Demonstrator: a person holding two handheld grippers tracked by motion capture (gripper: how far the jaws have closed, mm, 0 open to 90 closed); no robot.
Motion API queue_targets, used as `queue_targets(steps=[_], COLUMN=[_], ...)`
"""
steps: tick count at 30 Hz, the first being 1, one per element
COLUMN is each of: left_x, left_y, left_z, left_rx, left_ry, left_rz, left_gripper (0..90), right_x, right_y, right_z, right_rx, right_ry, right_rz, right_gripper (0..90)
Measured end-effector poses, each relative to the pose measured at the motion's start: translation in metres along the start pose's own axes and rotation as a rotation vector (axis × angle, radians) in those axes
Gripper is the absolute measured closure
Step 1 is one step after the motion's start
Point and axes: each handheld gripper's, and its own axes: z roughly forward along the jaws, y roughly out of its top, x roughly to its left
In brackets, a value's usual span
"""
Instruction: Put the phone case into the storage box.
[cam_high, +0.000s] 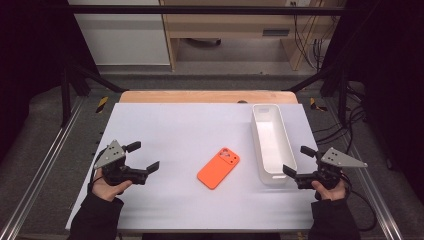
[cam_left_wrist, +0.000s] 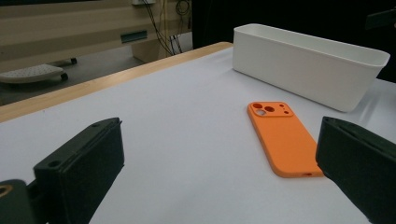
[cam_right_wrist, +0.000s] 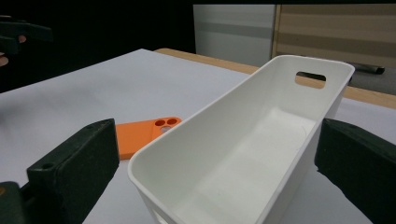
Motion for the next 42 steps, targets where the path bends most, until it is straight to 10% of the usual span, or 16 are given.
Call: queue_targets(steps=[42], left_x=[-0.039], left_y=[0.020], left_z=[0.044], left_rx=[0.110], left_ry=[-0.025], left_rz=[0.008], left_gripper=[0.6], right_x=[0.000], right_y=[-0.001], right_z=[0.001], right_rx=[0.015], right_ry=[-0.017], right_rz=[-0.007], right_gripper=[0.4])
